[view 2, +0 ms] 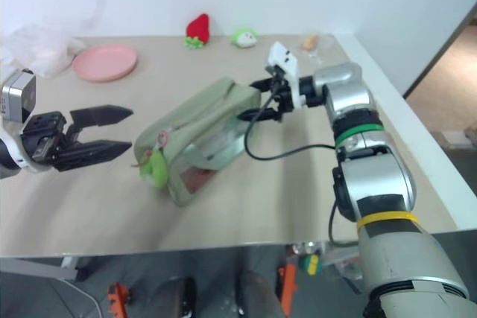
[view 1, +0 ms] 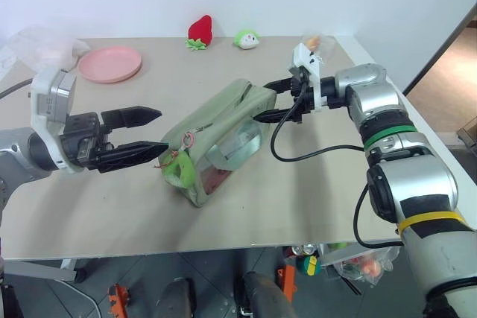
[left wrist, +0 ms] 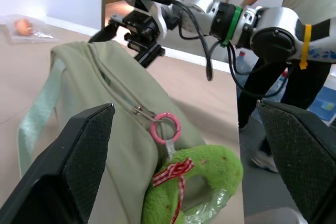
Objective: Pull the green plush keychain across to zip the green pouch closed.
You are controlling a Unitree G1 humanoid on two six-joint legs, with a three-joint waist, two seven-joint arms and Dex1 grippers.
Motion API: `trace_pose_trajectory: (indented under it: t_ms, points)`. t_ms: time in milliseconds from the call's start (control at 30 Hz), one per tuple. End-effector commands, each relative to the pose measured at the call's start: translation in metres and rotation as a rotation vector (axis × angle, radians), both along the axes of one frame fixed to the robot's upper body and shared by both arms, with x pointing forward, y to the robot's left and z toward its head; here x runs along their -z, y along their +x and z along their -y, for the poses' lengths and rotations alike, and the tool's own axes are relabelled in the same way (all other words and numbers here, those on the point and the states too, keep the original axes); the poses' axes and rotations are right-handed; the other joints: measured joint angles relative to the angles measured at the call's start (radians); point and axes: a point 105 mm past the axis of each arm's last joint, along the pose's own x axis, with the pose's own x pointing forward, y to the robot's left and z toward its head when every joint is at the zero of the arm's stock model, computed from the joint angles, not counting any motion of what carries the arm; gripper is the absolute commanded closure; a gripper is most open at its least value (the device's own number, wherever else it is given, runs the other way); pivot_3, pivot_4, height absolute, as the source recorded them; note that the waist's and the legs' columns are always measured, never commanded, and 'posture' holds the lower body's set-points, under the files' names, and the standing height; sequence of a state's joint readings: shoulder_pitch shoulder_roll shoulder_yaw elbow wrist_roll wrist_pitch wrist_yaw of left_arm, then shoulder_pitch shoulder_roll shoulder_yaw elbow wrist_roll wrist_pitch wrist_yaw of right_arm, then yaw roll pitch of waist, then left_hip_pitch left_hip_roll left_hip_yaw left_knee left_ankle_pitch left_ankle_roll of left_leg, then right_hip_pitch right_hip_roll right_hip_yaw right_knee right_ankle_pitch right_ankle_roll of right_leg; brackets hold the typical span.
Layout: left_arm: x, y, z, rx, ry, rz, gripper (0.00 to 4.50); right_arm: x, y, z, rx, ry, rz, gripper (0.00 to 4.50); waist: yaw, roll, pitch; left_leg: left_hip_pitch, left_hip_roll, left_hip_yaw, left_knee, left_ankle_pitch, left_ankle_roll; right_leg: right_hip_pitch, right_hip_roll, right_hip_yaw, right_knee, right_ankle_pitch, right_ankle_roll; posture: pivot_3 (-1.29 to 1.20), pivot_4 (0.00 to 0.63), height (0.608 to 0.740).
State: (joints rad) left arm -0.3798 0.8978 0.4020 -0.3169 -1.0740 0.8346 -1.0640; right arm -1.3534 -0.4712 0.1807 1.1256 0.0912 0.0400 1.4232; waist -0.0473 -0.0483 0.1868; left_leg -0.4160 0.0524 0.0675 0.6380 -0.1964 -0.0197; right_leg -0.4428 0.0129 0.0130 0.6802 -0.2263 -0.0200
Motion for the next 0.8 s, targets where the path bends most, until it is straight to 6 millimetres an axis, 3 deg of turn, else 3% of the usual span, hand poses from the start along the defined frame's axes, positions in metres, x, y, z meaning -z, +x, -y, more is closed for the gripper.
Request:
trace_pose_trajectory:
  t_ms: [33,467,633,800]
  points:
    - [-0.014,-0.003,-0.008,-0.053,-0.013,0.063,0.00,-0.014,-0.009,-0.016,-0.106,0.073,0.013,0.26,0.000,0.000,0.000,0.000,0.000,0.000,0.000,0.000,0.000,0.000,0.000,0.000,0.000,0.000,0.000,0.00,0.150,0.740]
    - [-0.011,-0.005,-0.010,-0.083,-0.021,0.070,0.00,-0.006,-0.010,-0.007,-0.103,0.071,-0.009,0.26,0.000,0.000,0.000,0.000,0.001,0.000,0.000,0.000,0.000,0.000,0.000,0.000,0.000,0.000,0.000,0.00,0.150,0.740]
    - [-0.011,-0.006,-0.009,-0.078,-0.033,0.069,0.00,0.007,0.004,0.009,0.042,0.023,-0.008,0.26,0.000,0.000,0.000,0.000,0.000,0.000,0.000,0.000,0.000,0.000,0.000,0.000,0.000,0.000,0.000,0.00,0.150,0.740]
    - [-0.010,-0.004,-0.009,-0.075,-0.033,0.061,0.00,0.002,0.005,0.022,0.079,0.053,-0.025,0.26,0.001,0.000,0.000,0.000,0.000,0.000,0.000,0.000,0.000,0.000,0.000,0.000,0.000,0.000,0.000,0.00,0.150,0.740]
